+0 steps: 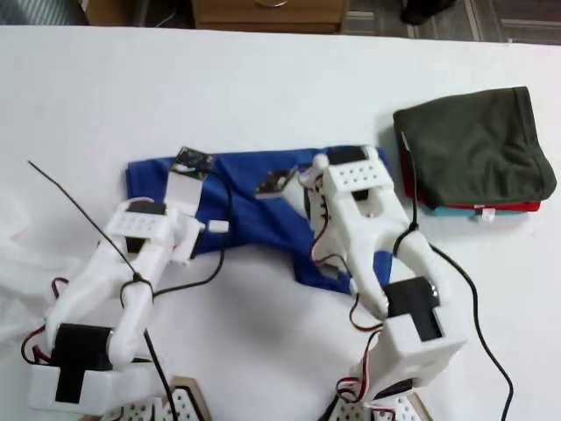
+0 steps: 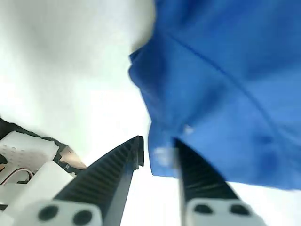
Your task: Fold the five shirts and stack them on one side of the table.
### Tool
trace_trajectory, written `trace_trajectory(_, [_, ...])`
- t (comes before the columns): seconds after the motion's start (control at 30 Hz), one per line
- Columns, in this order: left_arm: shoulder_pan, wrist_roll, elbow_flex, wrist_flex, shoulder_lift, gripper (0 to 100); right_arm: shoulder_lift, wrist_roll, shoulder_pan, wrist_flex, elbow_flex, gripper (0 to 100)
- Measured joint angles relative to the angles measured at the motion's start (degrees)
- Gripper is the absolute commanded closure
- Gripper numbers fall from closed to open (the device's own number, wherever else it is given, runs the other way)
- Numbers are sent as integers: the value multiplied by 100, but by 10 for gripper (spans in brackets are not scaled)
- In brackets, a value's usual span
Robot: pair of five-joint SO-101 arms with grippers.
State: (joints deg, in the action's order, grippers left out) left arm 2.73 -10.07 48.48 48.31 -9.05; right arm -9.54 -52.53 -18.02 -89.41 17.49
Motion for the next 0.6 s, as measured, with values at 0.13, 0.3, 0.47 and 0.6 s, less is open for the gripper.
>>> trace_trajectory(0.13, [0,0,0,-9,0,975,9,0,-308,879,703,825])
trace_trajectory(0.3, [0,0,0,-9,0,975,149,-9,-431,1732,1231,823])
trace_trajectory(0.47, [0,0,0,-9,0,975,255,-9,-431,2444,1697,800])
trace_trajectory(0.6, [0,0,0,-9,0,975,281,-9,-475,2497,1767,649])
